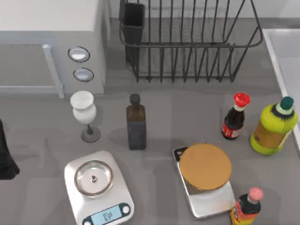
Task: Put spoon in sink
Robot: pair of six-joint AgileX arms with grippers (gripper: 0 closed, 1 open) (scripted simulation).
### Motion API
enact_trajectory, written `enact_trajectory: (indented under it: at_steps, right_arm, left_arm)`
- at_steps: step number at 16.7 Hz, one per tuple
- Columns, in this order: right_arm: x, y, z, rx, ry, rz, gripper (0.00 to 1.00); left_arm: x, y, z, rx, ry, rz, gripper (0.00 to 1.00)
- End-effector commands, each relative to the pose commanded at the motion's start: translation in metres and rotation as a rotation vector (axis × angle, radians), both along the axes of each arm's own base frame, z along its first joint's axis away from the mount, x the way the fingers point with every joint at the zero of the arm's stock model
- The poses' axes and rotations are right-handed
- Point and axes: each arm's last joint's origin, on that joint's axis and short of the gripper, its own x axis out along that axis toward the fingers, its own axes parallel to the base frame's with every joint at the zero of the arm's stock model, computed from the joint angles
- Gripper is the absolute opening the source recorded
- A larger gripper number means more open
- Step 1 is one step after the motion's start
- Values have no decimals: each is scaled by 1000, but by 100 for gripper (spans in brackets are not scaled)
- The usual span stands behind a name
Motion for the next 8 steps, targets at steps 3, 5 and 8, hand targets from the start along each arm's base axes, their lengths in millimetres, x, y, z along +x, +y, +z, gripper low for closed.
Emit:
enact_trajectory:
  at_steps: [3, 5, 8]
  right_arm:
    - [0, 1, -19, 3, 21, 3, 0]
    - [-1, 1, -31, 4, 29, 3, 0]
    - [-2, 1, -37, 1, 17, 3, 0]
  left_arm:
    - [0, 0, 0, 0, 0, 0, 100]
    - [0, 0, 0, 0, 0, 0, 100]
    - [0, 0, 0, 0, 0, 0, 100]
